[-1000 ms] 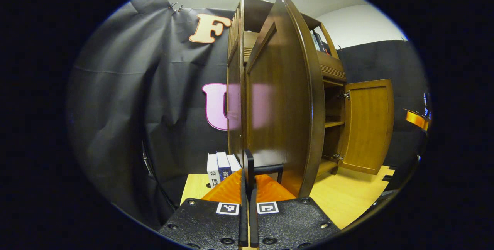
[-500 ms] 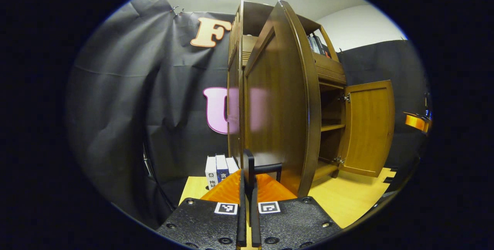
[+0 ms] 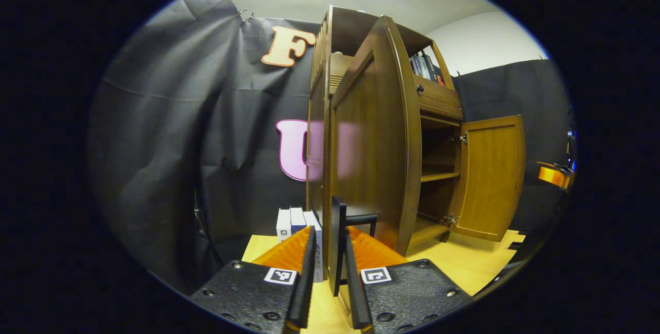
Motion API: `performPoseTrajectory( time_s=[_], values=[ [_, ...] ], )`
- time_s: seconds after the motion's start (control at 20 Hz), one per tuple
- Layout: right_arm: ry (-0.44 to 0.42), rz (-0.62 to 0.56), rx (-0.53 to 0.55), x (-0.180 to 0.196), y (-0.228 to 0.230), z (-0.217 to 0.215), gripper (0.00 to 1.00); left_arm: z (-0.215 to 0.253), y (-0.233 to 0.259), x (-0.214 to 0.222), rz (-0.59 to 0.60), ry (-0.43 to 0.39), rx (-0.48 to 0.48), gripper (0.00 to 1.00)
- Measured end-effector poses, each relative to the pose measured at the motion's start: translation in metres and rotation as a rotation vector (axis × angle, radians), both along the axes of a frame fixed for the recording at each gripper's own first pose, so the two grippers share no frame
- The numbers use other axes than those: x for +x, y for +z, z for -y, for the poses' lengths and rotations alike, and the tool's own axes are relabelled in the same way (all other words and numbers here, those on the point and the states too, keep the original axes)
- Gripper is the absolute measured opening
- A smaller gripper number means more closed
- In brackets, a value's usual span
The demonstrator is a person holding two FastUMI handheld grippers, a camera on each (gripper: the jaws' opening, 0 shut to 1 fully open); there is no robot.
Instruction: Open the right door of the double-door shoe cabinet with the right hand, and open the left door with the left hand.
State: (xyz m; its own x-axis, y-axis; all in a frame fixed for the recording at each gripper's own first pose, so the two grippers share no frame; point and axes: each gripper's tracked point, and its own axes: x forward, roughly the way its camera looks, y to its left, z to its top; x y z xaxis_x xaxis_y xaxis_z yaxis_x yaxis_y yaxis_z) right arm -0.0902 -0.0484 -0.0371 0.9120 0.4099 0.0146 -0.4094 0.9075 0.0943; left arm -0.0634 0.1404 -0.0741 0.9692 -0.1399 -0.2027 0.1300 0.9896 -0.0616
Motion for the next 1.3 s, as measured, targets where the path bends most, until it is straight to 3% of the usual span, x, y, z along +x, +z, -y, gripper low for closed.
performPoseTrajectory(
  time_s=[0.15,0.2,0.5,0.65,0.9,1.3],
  values=[
    [0.025,-0.001,0.014,-0.004,0.001,-0.012,0.96,-0.001,0.003,-0.013,-0.013,0.026,-0.003,0.44],
    [0.028,-0.002,0.014,-0.005,0.000,-0.012,0.96,-0.002,0.003,-0.016,-0.021,0.036,0.012,0.42],
    [-0.022,-0.015,0.060,-0.007,-0.002,0.006,0.96,-0.004,0.044,-0.044,0.069,0.152,0.030,0.77],
    [-0.096,-0.010,0.065,-0.002,0.001,0.028,0.96,0.004,0.062,-0.058,0.099,0.190,0.052,0.81],
    [-0.106,0.010,0.103,-0.005,0.015,0.037,0.96,0.038,0.085,-0.063,0.144,0.163,0.032,0.95],
    [-0.115,0.027,0.096,0.004,0.036,0.044,0.96,0.105,0.098,-0.038,0.160,0.152,0.053,0.95]
  ],
)
